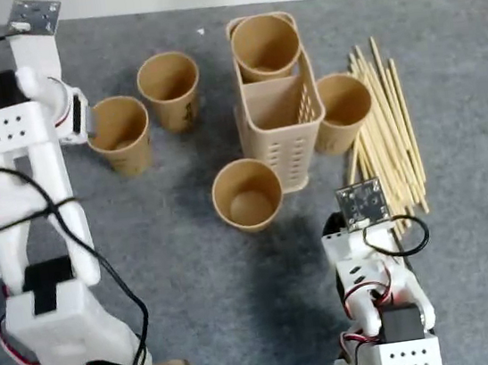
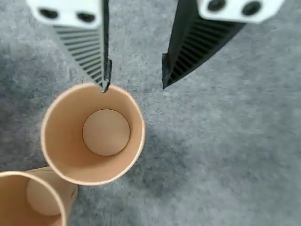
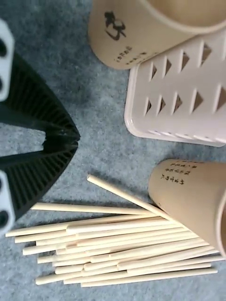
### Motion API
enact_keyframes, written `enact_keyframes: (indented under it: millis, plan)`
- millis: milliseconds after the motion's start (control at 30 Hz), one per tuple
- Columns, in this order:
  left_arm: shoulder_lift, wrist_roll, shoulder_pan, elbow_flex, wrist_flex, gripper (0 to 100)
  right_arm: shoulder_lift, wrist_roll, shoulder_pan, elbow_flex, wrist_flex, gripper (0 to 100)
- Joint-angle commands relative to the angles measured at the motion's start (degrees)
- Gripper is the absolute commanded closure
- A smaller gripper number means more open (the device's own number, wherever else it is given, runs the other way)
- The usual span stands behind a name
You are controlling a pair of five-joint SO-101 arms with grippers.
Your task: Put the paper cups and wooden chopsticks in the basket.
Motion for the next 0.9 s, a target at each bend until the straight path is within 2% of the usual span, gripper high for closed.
enact_keyframes:
  millis: [0, 267, 400, 500, 600, 767, 867]
  plan:
    - [4.9, 1.6, 1.6, -0.7, -3.1, 80, -0.7, 0.8, -0.5, 5.0, -1.2, 98.8]
    - [13.4, 2.7, 2.4, -0.7, -8.5, 81, -0.7, 0.8, -0.5, 5.0, -1.2, 98.8]
    - [13.5, 2.7, 2.8, -1.6, -8.5, 99, -0.7, 0.8, -0.5, 5.0, -1.2, 98.8]
    - [13.4, 2.7, 2.8, -4.6, -8.2, 100, -0.7, 0.8, -0.5, 5.0, -1.2, 98.8]
    - [13.2, 2.7, 2.9, -12.4, -3.3, 100, -0.7, 0.8, -0.5, 5.0, -1.2, 98.8]
    - [11.5, 2.7, 5.2, -33.8, 8.6, 100, -0.7, 0.8, -0.5, 5.0, -1.2, 98.8]
    - [7.5, 2.7, 8.8, -42.8, 9.7, 100, -0.7, 0.8, -0.5, 5.0, -1.2, 98.8]
